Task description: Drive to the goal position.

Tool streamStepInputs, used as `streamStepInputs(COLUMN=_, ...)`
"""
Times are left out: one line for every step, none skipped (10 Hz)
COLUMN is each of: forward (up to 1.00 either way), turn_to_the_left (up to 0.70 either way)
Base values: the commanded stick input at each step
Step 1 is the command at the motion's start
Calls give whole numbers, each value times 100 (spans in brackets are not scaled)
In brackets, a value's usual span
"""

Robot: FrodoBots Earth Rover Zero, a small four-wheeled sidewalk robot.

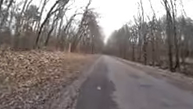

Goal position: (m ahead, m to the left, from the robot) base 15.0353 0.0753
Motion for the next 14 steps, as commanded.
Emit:
streamStepInputs(forward=100, turn_to_the_left=0)
streamStepInputs(forward=100, turn_to_the_left=0)
streamStepInputs(forward=100, turn_to_the_left=0)
streamStepInputs(forward=100, turn_to_the_left=0)
streamStepInputs(forward=100, turn_to_the_left=0)
streamStepInputs(forward=100, turn_to_the_left=0)
streamStepInputs(forward=100, turn_to_the_left=0)
streamStepInputs(forward=100, turn_to_the_left=0)
streamStepInputs(forward=100, turn_to_the_left=0)
streamStepInputs(forward=100, turn_to_the_left=0)
streamStepInputs(forward=100, turn_to_the_left=0)
streamStepInputs(forward=100, turn_to_the_left=0)
streamStepInputs(forward=100, turn_to_the_left=0)
streamStepInputs(forward=100, turn_to_the_left=0)
